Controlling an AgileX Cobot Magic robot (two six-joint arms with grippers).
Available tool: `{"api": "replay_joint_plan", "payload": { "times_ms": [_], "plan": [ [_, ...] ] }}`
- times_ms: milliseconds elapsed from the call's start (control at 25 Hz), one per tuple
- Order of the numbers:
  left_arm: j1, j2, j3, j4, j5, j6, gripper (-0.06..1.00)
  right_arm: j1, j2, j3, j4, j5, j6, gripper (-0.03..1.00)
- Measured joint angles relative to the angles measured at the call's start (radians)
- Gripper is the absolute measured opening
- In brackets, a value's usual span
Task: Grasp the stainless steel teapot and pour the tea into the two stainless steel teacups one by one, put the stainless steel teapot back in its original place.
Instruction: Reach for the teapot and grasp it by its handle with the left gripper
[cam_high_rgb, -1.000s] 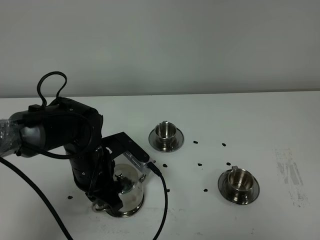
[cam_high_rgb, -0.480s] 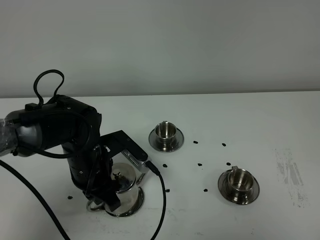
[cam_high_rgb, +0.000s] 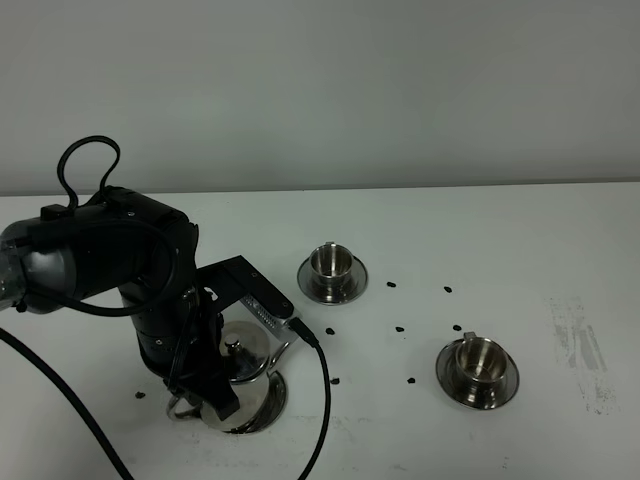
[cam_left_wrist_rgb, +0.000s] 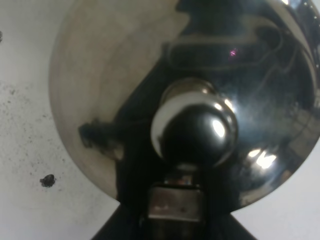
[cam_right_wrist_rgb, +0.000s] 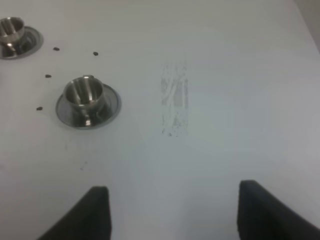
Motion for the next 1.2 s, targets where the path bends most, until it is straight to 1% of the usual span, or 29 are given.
{"api": "replay_joint_plan", "payload": {
  "times_ms": [1200],
  "plan": [
    [0.0, 0.011, 0.001, -0.001, -0.061, 0.002, 0.26, 0.0, 0.0, 0.0, 0.0, 0.0, 0.0, 0.56]
  ]
}}
